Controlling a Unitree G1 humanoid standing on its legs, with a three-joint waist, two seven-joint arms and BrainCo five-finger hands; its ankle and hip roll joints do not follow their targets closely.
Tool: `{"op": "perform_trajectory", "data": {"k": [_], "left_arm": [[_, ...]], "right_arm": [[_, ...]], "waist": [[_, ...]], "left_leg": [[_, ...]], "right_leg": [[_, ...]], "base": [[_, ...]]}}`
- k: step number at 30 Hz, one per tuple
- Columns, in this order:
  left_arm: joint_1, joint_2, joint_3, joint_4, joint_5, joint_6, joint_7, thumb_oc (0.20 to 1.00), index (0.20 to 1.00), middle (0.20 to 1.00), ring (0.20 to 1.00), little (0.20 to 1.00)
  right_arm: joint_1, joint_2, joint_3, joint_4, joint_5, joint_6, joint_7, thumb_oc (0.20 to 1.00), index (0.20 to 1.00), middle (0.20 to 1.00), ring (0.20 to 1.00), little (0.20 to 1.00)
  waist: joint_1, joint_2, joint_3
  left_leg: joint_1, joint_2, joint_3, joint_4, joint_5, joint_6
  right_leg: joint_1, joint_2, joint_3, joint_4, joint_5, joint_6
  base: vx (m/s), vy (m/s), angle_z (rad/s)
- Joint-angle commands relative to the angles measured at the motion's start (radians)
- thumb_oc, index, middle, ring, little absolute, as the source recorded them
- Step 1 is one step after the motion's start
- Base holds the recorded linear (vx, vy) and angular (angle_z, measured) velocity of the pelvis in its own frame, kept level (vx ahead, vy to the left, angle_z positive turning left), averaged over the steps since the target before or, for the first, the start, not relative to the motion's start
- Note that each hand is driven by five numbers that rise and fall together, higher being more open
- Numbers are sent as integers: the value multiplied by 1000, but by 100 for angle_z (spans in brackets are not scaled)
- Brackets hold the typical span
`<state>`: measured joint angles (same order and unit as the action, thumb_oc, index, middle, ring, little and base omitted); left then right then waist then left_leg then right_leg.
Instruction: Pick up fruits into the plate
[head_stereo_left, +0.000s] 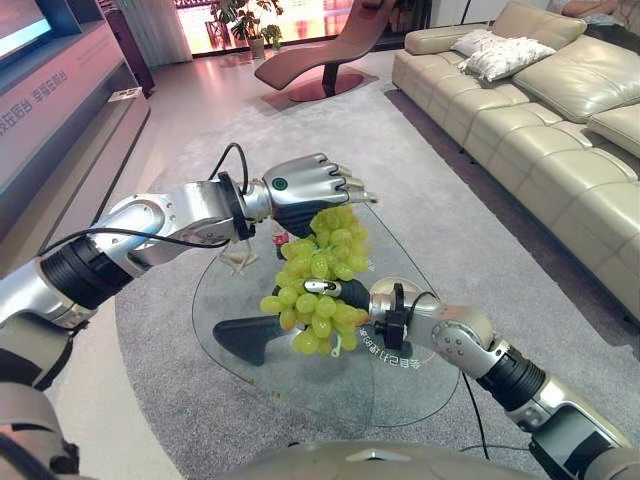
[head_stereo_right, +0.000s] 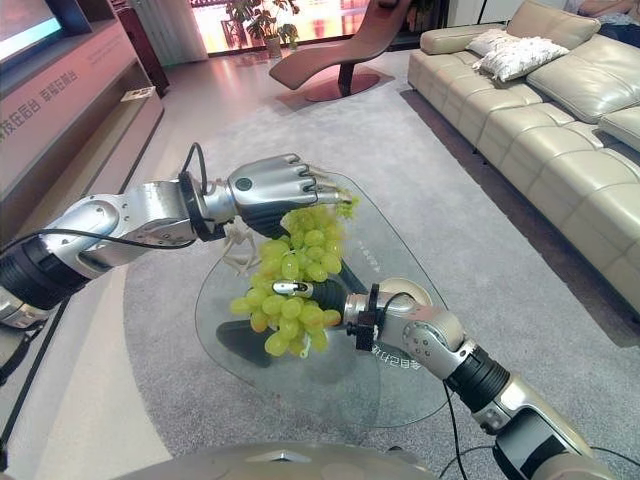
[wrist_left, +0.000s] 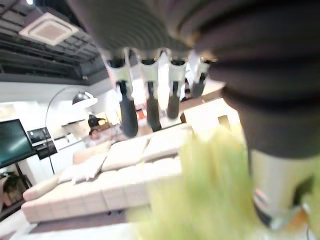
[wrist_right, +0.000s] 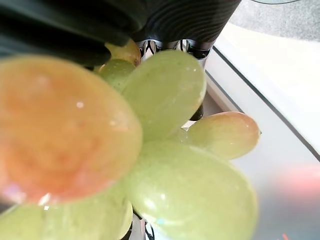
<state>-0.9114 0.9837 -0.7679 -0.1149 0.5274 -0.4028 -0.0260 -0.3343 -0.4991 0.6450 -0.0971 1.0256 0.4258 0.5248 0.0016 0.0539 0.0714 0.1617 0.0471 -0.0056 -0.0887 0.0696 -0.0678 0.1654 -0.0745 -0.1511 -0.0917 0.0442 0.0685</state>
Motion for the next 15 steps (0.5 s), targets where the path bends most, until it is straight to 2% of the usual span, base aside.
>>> {"op": "perform_trajectory", "data": {"k": [1, 5, 9, 11, 15], "left_arm": [[1, 7, 131, 59, -103, 35, 21, 1000, 1000, 1000, 1000, 1000], [79, 11, 180, 64, -125, 36, 26, 1000, 1000, 1000, 1000, 1000], [225, 12, 279, 76, -157, 23, 29, 1000, 1000, 1000, 1000, 1000], [339, -6, 353, 91, -190, 24, 29, 1000, 1000, 1000, 1000, 1000], [473, -45, 430, 124, -211, 34, 35, 1000, 1000, 1000, 1000, 1000]], "right_arm": [[16, 42, -70, -17, 2, -66, -5, 200, 200, 200, 200, 200], [51, 31, -99, -10, -14, -90, -3, 200, 200, 200, 200, 200], [119, 20, -156, 6, -56, -132, 12, 200, 200, 200, 200, 200], [165, 8, -203, 16, -83, -161, 18, 200, 200, 200, 200, 200], [219, 1, -256, 42, -121, -207, 22, 200, 200, 200, 200, 200]], "waist": [[24, -50, 17], [23, -50, 20], [25, -50, 29], [28, -51, 36], [27, -52, 46]], "left_leg": [[30, -86, 33, 2, -128, 49], [31, -85, 34, 1, -129, 50], [31, -83, 35, 2, -129, 51], [31, -82, 36, 2, -129, 52], [32, -80, 37, 3, -130, 54]], "right_leg": [[14, -8, -19, 8, -45, 40], [14, -9, -19, 8, -44, 40], [12, -9, -19, 9, -43, 40], [11, -10, -19, 9, -42, 39], [11, -10, -18, 10, -41, 39]], "base": [[0, 0, 0], [0, 0, 0], [0, 0, 0], [0, 0, 0], [2, -3, 1]]}}
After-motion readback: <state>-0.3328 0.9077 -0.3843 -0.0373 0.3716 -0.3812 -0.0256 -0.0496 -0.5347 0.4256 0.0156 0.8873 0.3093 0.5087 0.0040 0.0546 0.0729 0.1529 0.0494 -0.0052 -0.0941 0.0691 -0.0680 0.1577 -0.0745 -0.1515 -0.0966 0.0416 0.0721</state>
